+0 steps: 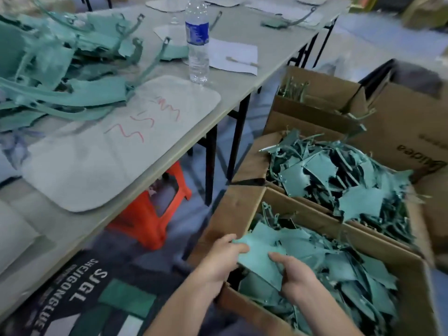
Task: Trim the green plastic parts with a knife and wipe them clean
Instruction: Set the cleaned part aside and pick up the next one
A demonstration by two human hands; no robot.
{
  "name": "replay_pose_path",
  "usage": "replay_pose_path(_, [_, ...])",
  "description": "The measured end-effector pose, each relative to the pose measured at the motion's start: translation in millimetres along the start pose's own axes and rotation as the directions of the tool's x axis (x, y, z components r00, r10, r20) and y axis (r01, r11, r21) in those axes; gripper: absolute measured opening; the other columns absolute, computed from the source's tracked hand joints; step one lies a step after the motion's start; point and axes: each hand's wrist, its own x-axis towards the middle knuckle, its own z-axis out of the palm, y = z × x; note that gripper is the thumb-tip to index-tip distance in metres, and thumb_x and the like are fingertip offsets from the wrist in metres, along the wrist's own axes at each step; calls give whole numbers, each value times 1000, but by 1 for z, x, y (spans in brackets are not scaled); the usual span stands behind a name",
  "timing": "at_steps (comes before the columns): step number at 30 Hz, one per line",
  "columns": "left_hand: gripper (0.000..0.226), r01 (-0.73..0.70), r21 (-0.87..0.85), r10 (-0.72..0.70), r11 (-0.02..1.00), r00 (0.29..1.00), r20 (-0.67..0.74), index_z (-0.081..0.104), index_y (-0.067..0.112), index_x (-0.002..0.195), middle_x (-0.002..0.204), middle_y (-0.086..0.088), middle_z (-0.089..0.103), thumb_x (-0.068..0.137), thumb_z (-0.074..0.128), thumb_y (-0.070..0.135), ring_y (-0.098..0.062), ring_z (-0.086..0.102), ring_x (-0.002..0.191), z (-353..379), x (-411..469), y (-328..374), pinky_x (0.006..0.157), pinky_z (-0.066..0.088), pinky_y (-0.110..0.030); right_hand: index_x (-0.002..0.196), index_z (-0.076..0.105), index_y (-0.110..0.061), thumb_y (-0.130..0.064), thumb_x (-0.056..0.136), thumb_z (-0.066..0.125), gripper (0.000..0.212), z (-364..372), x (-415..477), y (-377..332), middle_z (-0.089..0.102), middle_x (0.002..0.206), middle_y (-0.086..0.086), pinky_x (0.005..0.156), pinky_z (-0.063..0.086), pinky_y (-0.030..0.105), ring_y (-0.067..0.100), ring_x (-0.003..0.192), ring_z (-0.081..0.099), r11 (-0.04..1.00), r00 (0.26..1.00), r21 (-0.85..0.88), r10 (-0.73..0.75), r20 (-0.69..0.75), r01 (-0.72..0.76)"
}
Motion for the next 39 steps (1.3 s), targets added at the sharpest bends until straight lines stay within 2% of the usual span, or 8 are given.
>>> replay_pose_path(5, [54, 50, 31, -51, 998, 998, 30, 50, 23, 147, 145, 3, 50, 95, 66, 24, -14, 49, 126, 8, 15, -9, 93, 40, -28, 113, 59, 2, -25, 97, 68, 33, -34, 49, 2, 67, 114, 32, 88, 58, 50, 37, 110, 66, 1000, 985, -5, 9, -175, -10])
replay_pose_path(8, [52, -6, 51, 4, 999, 999, 45, 52, 22, 146, 137, 6, 50, 96, 63, 20, -6, 49, 114, 5, 11, -6, 98, 38, -28, 80, 40, -7, -22, 100, 61, 33, -40, 67, 31, 49, 49, 16, 47, 52, 33, 25, 48, 52, 980, 949, -94, 140, -282, -173])
replay_pose_path(13, [49, -176, 50, 178, 983, 984, -27, 56, 18, 142, 135, 0, 50, 95, 60, 4, -10, 49, 124, -4, 3, 7, 115, 39, -34, 69, 36, -19, -6, 95, 40, 29, 0, 70, 61, 20, 51, 0, 43, 17, 15, 13, 38, 16, 985, 983, 17, 174, -51, -173])
replay_pose_path(21, [19, -530, -68, 509, 845, 837, -203, 75, 10, 94, 79, -13, 77, 89, 68, -7, -22, 75, 69, -43, -51, 85, 58, 61, -29, 93, 81, -5, -5, 96, 56, 25, 118, -53, -28, 71, 75, 9, 56, 57, 25, 12, 55, 62, 939, 831, 48, -325, 451, 342])
replay_pose_path(26, [27, -683, 117, 656, 721, 619, -432, 72, 15, 66, 40, -7, 54, 88, 75, 30, -15, 41, 27, -100, -103, 136, 34, 32, -17, 81, 80, -12, -2, 101, 54, 34, 200, -136, -54, 71, 74, 11, 53, 52, 21, 13, 55, 61, 725, 541, -61, -452, 709, 686])
replay_pose_path(30, [33, -693, 324, 711, 644, 386, -589, 73, 26, 62, 37, 3, 40, 83, 65, 50, -12, 35, 35, -165, -142, 148, 41, 28, -19, 88, 75, -7, 4, 93, 62, 18, 273, -170, -36, 73, 73, 14, 58, 54, 22, 16, 57, 64, 543, 379, -95, -439, 815, 834])
replay_pose_path(36, [31, -604, 386, 574, 697, 148, -806, 73, 27, 58, 45, 0, 59, 80, 63, 46, -7, 46, 40, -268, -177, 112, 44, 38, -19, 126, 64, -35, -23, 77, 77, 52, 378, -161, 11, 67, 117, -21, 90, 52, 29, 1, 104, 63, -23, 227, -278, -515, 826, 960])
replay_pose_path(39, [32, -584, 353, 495, 731, 96, -864, 72, 22, 56, 45, -3, 60, 78, 64, 44, -10, 49, 41, -309, -191, 90, 50, 41, -24, 149, 38, -33, -28, 80, 76, 78, 425, -139, 19, 53, 139, -7, 93, 44, 33, 18, 124, 52, -292, 96, -341, -618, 780, 894])
